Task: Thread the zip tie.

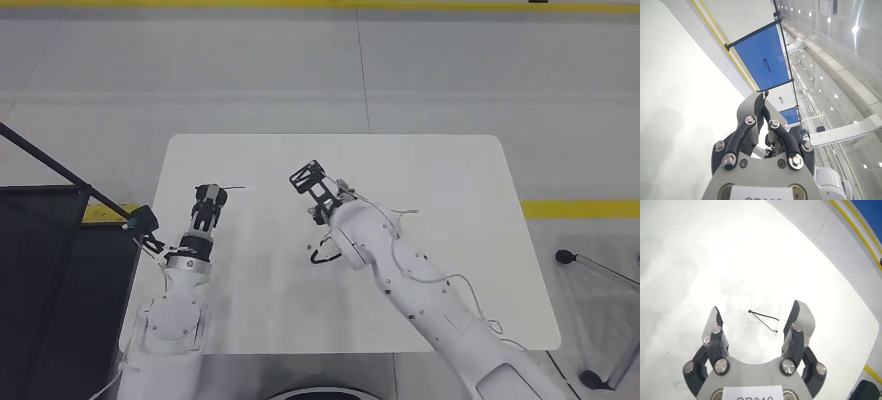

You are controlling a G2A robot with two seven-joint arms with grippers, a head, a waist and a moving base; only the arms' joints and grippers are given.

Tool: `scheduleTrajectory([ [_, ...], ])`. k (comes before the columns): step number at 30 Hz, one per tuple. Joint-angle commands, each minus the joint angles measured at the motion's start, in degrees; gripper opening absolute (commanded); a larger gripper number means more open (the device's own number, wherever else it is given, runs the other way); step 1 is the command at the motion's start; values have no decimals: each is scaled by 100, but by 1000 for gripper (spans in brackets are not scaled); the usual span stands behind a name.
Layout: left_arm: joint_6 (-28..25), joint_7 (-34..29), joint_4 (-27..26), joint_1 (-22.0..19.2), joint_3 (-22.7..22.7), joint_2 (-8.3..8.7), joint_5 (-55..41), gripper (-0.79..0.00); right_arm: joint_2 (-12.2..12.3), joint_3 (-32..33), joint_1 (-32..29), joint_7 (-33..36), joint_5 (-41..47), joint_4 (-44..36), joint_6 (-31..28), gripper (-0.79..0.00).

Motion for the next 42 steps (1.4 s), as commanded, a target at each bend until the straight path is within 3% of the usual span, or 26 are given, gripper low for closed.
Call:
scheduleTrajectory([
  [1,0,0,0,0,0,0,1,-785,-32,-9,69,63,62,84,-78,-320],
  [12,0,0,0,0,0,0,1,-785,-174,-92,232,450,-12,449,-196,-326],
  [17,0,0,0,0,0,0,1,-785,-249,-144,293,512,-5,659,-233,-394],
  [34,0,0,0,0,0,0,1,-785,-455,-140,423,440,30,1152,-281,-477],
  [42,0,0,0,0,0,0,1,-785,-515,-82,414,373,2,1268,-287,-551],
])
